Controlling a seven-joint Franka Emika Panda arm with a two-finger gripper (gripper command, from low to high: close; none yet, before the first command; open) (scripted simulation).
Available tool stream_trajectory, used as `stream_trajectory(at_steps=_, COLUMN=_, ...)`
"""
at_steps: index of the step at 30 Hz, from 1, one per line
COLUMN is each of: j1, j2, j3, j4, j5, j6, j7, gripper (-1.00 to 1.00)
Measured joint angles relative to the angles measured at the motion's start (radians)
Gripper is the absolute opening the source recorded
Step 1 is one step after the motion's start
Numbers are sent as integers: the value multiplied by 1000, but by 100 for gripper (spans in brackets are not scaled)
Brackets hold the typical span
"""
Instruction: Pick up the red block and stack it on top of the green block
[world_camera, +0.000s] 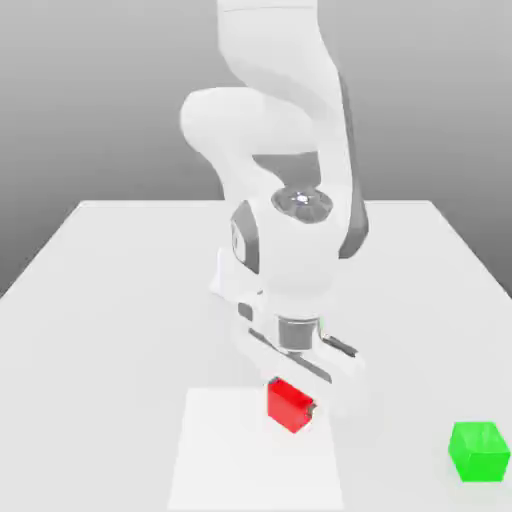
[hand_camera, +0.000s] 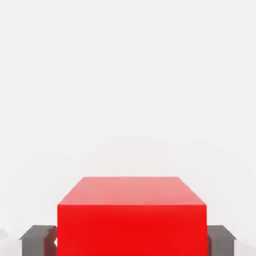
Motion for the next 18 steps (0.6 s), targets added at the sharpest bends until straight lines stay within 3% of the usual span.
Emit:
stream_trajectory(at_steps=4, j1=-9, j2=-15, j3=13, j4=-2, j5=16, j6=-12, j7=-11, gripper=-100)
stream_trajectory(at_steps=9, j1=-58, j2=-132, j3=100, j4=-18, j5=162, j6=-106, j7=-116, gripper=-100)
stream_trajectory(at_steps=14, j1=-33, j2=-248, j3=108, j4=-39, j5=271, j6=-203, j7=-198, gripper=-100)
stream_trajectory(at_steps=18, j1=53, j2=-211, j3=151, j4=72, j5=283, j6=-281, j7=-378, gripper=-100)
